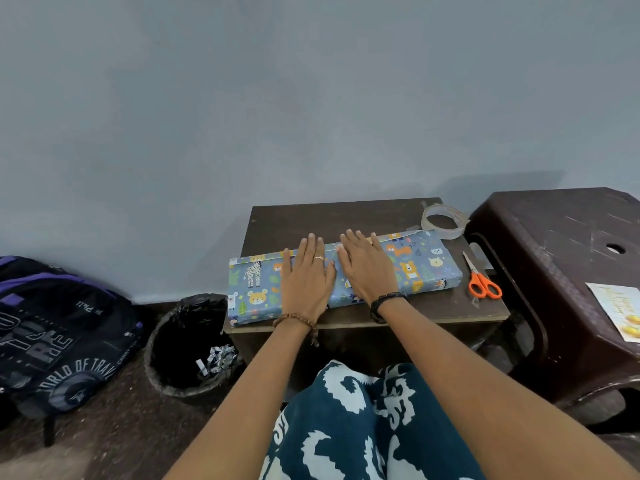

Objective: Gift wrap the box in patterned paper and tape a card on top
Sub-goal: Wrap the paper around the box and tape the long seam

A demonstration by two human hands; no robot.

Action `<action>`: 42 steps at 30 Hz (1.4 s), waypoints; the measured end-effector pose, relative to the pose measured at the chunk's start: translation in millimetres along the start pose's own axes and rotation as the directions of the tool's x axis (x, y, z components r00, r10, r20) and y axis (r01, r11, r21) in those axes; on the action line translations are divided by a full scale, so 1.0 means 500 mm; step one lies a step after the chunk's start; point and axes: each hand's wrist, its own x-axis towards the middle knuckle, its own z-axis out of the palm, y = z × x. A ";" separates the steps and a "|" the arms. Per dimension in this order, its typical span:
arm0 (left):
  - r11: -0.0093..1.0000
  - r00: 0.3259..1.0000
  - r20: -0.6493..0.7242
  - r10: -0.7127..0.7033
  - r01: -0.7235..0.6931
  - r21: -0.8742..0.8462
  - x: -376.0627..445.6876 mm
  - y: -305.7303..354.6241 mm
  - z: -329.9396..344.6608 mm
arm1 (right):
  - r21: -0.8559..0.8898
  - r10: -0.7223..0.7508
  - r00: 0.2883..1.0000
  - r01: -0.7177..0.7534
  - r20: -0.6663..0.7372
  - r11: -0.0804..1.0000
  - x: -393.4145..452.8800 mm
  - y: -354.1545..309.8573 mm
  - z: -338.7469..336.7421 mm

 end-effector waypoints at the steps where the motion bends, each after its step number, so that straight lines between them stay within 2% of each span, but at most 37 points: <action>1: 1.000 1.000 0.014 -0.002 0.002 -0.025 0.003 0.001 0.003 | 0.009 0.000 1.000 0.000 0.001 1.000 0.002 0.001 0.000; 4: 0.994 1.000 0.009 -0.012 0.013 -0.107 0.007 -0.002 0.006 | 0.066 0.029 0.997 -0.025 -0.066 0.997 0.003 0.001 -0.003; 8: 0.988 0.999 -0.013 -0.030 0.027 -0.153 0.006 -0.003 0.004 | 0.103 0.074 0.952 -0.045 -0.297 0.994 -0.008 -0.011 -0.004; 12: 0.988 0.999 -0.020 -0.026 0.023 -0.151 0.003 -0.003 0.007 | 0.092 0.120 0.950 -0.097 -0.290 0.991 -0.010 -0.009 0.001; 16: 0.986 1.000 -0.021 -0.012 0.008 -0.168 -0.004 -0.004 0.007 | 0.080 0.036 0.925 -0.006 -0.377 0.997 -0.023 0.006 -0.002; 19: 0.993 1.000 0.008 0.023 -0.022 -0.120 -0.006 -0.007 0.007 | 0.114 -0.027 0.970 0.056 -0.242 0.992 -0.017 0.049 -0.015; 22: 0.997 0.997 0.051 0.052 -0.049 -0.056 -0.007 -0.007 0.004 | 0.171 0.083 0.996 -0.079 -0.014 0.982 -0.004 0.101 -0.033; 25: 0.971 0.970 0.046 0.239 -0.237 -0.035 -0.009 0.008 -0.006 | 0.246 0.109 0.982 -0.146 0.156 0.958 0.027 0.119 -0.057; 27: 0.909 0.912 0.052 0.408 -0.400 -0.120 -0.011 0.036 -0.013 | 0.218 0.083 0.983 -0.118 0.162 0.969 0.047 0.116 -0.071; 29: 0.864 0.874 0.055 0.484 -0.467 -0.187 -0.002 0.068 -0.013 | 0.039 0.031 0.990 -0.037 0.134 0.999 0.062 0.113 -0.077; 31: 0.865 0.877 0.046 0.479 -0.462 -0.198 0.019 0.091 -0.011 | -0.198 -0.069 0.993 0.087 0.099 0.976 0.069 0.108 -0.074; 32: 0.874 0.882 0.054 0.468 -0.454 -0.174 0.031 0.097 -0.008 | -0.263 -0.123 0.988 0.144 0.095 0.954 0.070 0.108 -0.070; 35: 0.920 0.911 0.132 0.391 -0.389 -0.043 0.051 0.096 0.003 | -0.315 -0.210 0.972 0.233 0.105 0.920 0.071 0.115 -0.072; 38: 0.946 0.916 0.239 0.321 -0.318 -0.052 0.050 0.089 0.008 | -0.376 -0.251 0.962 0.274 0.112 0.885 0.077 0.116 -0.079; 40: 0.940 0.905 0.265 0.332 -0.339 -0.021 0.047 0.089 0.000 | -0.384 -0.239 0.968 0.251 0.080 0.889 0.076 0.112 -0.076; 42: 0.923 0.896 0.247 0.368 -0.384 0.017 0.042 0.089 -0.010 | -0.358 -0.173 0.985 0.169 0.022 0.918 0.072 0.108 -0.070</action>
